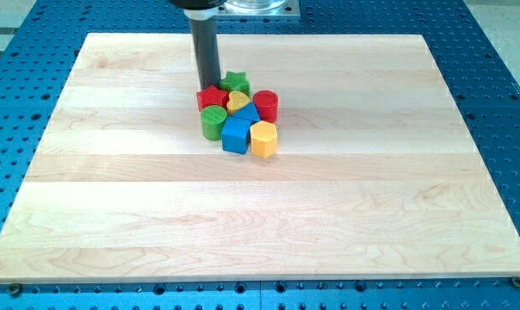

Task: Move the green star to the top left of the red circle

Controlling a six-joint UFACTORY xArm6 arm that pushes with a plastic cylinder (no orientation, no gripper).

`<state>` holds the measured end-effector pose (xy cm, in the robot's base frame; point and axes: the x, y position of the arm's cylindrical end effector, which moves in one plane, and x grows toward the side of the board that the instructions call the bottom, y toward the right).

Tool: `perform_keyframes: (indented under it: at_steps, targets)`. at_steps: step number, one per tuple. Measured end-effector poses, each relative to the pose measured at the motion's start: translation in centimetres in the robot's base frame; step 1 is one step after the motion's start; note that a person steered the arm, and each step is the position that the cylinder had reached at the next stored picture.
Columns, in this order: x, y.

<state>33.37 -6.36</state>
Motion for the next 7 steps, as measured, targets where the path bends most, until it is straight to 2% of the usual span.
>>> perform_keyframes:
  at_steps: [1, 2, 3, 5, 6, 7]
  targets:
    - [-4.7, -2.8]
    - [0.5, -5.9]
    - [-0.1, -1.8]
    - [-1.0, 1.7]
    - [-3.1, 1.9]
    - [-2.5, 5.7]
